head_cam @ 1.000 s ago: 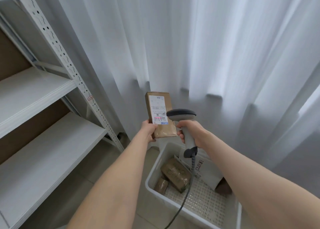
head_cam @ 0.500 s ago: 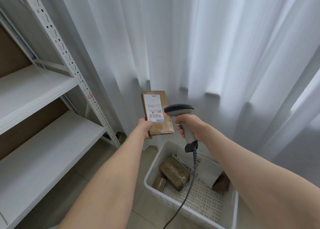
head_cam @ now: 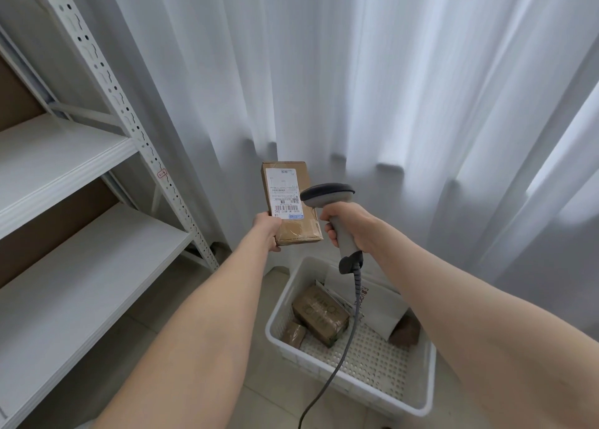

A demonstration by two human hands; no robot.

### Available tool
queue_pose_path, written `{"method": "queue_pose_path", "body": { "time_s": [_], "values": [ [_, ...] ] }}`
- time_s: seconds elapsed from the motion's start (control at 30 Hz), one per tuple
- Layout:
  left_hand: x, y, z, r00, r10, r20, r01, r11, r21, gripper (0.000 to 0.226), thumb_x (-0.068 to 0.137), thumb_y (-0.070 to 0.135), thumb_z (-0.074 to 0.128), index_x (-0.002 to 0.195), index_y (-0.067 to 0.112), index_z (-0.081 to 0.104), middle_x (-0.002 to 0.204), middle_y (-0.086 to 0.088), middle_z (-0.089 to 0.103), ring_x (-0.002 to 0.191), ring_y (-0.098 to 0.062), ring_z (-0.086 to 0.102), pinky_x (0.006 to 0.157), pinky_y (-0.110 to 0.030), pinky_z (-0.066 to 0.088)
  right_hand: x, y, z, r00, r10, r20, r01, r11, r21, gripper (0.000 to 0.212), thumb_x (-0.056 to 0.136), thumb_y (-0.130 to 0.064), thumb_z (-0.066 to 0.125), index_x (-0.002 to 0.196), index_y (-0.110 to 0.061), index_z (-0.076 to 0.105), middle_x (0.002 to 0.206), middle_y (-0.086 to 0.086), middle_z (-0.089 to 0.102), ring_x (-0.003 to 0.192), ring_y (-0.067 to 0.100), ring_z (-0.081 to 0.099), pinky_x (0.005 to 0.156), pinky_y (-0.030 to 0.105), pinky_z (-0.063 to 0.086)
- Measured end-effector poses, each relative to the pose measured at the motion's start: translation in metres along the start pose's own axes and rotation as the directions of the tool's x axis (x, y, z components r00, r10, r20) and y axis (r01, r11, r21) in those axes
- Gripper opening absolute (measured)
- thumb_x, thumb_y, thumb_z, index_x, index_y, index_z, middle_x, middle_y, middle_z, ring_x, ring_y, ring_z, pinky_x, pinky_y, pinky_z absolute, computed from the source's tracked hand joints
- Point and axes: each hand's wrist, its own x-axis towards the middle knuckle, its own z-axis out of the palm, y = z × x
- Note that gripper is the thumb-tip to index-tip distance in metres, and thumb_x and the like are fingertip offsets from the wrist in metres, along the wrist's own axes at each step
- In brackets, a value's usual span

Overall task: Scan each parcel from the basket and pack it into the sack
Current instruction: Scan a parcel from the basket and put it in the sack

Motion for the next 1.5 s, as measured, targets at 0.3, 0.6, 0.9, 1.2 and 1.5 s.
{"method": "queue_pose_path", "body": {
  "time_s": [0.3, 0.6, 0.9, 1.2, 1.5],
  "values": [
    [-0.011, -0.010, -0.022, 1.000, -0.001, 0.002, 0.001, 1.000, -0.010, 0.019, 0.096, 0.003, 0.044, 0.090, 0.016, 0.056, 0.080, -0.004, 0.065, 0.068, -0.022, 0.062, 0.055, -0.033, 0.046, -0.009, 0.014, 0.011, 1.000, -0.004, 0.026, 0.003, 1.000, 0.023, 0.010, 0.090, -0.009, 0.058, 0.098, -0.005, 0.054, 0.058, 0.007, 0.056, 0.045, 0.014, 0.048, 0.046, 0.022, 0.046],
    [-0.087, -0.065, -0.134, 0.992, 0.021, -0.121, -0.034, 0.994, -0.107, 0.018, 0.096, 0.003, 0.048, 0.106, 0.016, 0.057, 0.103, -0.008, 0.067, 0.091, -0.027, 0.066, 0.080, -0.047, 0.056, -0.048, 0.060, 0.095, 0.996, -0.045, 0.078, 0.042, 0.998, 0.051, 0.016, 0.089, -0.008, 0.064, 0.104, -0.003, 0.059, 0.074, 0.011, 0.061, 0.055, 0.018, 0.054, 0.054, 0.027, 0.047],
    [-0.221, -0.157, -0.264, 0.966, -0.018, -0.258, -0.023, 0.988, -0.153, 0.027, 0.095, 0.005, 0.048, 0.115, 0.019, 0.058, 0.107, -0.009, 0.068, 0.096, -0.030, 0.063, 0.074, -0.044, 0.054, -0.139, 0.131, 0.205, 0.969, -0.054, 0.239, 0.059, 0.998, -0.013, 0.013, 0.084, -0.009, 0.070, 0.093, -0.009, 0.061, 0.080, 0.009, 0.060, 0.066, 0.019, 0.056, 0.059, 0.032, 0.049],
    [-0.314, -0.232, -0.399, 0.879, -0.091, -0.468, 0.012, 0.985, -0.170, 0.030, 0.087, 0.002, 0.062, 0.114, 0.015, 0.061, 0.102, -0.003, 0.068, 0.084, -0.016, 0.061, 0.063, -0.032, 0.049, -0.199, 0.186, 0.338, 0.915, 0.032, 0.403, -0.010, 0.998, -0.057, 0.022, 0.085, -0.013, 0.072, 0.104, -0.007, 0.063, 0.082, 0.007, 0.059, 0.063, 0.018, 0.057, 0.057, 0.030, 0.047],
    [-0.310, -0.334, -0.549, 0.786, -0.203, -0.584, 0.070, 0.968, -0.243, 0.037, 0.086, 0.002, 0.064, 0.121, 0.011, 0.055, 0.116, -0.010, 0.065, 0.096, -0.027, 0.062, 0.065, -0.038, 0.055, -0.214, 0.273, 0.503, 0.902, 0.166, 0.399, -0.127, 0.984, -0.124, 0.015, 0.083, -0.011, 0.074, 0.092, -0.008, 0.063, 0.088, 0.012, 0.060, 0.071, 0.024, 0.060, 0.064, 0.033, 0.050]
  ]
}}
